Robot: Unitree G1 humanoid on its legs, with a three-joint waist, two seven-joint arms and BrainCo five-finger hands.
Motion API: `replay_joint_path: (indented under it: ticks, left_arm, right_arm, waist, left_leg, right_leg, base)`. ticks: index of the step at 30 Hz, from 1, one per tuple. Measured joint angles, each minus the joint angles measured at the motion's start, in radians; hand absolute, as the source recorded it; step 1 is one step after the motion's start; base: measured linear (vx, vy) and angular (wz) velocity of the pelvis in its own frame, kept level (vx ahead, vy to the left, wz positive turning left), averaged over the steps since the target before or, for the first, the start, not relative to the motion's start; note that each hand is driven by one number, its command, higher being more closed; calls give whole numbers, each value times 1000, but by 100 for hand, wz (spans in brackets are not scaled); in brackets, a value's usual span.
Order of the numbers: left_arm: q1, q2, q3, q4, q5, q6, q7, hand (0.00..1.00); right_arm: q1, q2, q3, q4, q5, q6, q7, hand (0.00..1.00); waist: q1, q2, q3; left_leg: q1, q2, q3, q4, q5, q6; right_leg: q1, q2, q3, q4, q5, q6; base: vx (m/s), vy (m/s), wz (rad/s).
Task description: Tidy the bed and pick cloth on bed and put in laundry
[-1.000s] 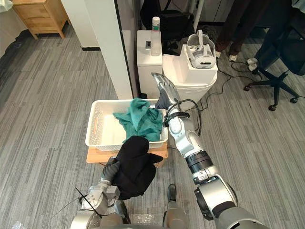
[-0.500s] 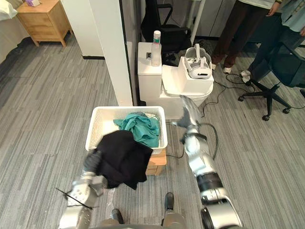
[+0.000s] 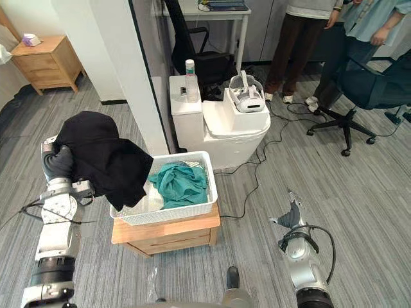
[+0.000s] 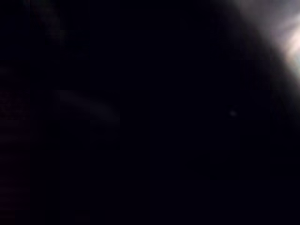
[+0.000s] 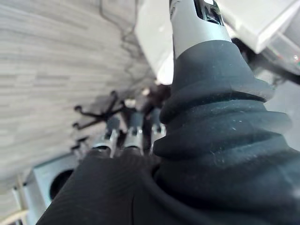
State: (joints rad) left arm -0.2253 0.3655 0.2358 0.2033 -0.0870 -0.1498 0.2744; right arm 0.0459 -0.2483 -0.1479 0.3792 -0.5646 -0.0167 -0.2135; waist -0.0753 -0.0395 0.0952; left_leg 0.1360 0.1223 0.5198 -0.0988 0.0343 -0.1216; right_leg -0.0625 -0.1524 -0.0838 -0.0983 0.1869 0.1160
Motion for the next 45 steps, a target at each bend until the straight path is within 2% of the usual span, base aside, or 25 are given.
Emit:
replay_joint_path:
  ticks: [3, 12, 17, 18, 23, 30, 39, 45]
  left_arm:
    - [-26, 14, -13, 67, 31, 18, 10, 100]
    - [-122, 15, -71, 259, 135, 63, 10, 100]
    - [-192, 16, -79, 379, 173, 76, 12, 100]
    - [-194, 16, -79, 400, 181, 78, 12, 0]
    - [-202, 15, -88, 483, 240, 99, 18, 0]
    - [-238, 13, -86, 516, 299, 104, 40, 0]
    - [-241, 13, -75, 514, 291, 102, 57, 0]
    - [-258, 14, -75, 391, 188, 68, 50, 0]
  right_arm:
    - [23, 9, 4, 0, 14, -8, 0, 0]
    - [74, 47, 10, -3, 57, -22, 0, 0]
    - [58, 59, 19, -16, 87, -39, -2, 0]
    - [54, 59, 28, -16, 89, -43, -2, 0]
    - [55, 71, 50, -19, 94, -52, -5, 0]
    - [62, 72, 94, -19, 104, -84, -8, 0]
    - [63, 71, 119, -19, 123, -94, -8, 0]
    - [67, 71, 116, -19, 123, -90, -4, 0]
  waist:
    - [-21, -5, -2]
    - [-32, -14, 2]
    - [-48, -23, 51]
    - [-48, -21, 63]
    - [-76, -5, 96]
    - [-76, 9, 122]
    - [-75, 20, 129]
    - [-69, 25, 130]
  left_leg:
    - [-4, -1, 4, 4, 0, 0]
    - [-46, 1, 31, 10, 0, 1]
    - [-94, 3, 47, 33, -4, 1]
    - [-95, 4, 56, 34, -4, 1]
    - [-115, 12, 80, 49, -11, -4]
    - [-138, 39, 89, 123, -57, -7]
    - [-146, 52, 81, 179, -85, -5]
    - [-142, 52, 51, 188, -86, -3]
  right_leg:
    - [-7, 0, 5, 0, 1, -1]
    - [-65, 9, 33, 0, 11, -9]
    - [-117, 9, 55, 0, 26, -15]
    - [-122, 11, 64, 0, 27, -15]
    - [-151, 20, 86, 0, 31, -16]
    - [-153, 30, 97, 0, 31, -16]
    - [-138, 27, 95, 0, 31, -15]
    - [-111, 17, 67, 0, 28, -12]
  base:
    - [7, -22, -6]
    - [-10, -37, -10]
    - [-38, -32, -11]
    - [-14, -21, -29]
    - [12, -15, -16]
    - [12, -12, -6]
    - [-4, -3, 1]
    - [-23, -6, 16]
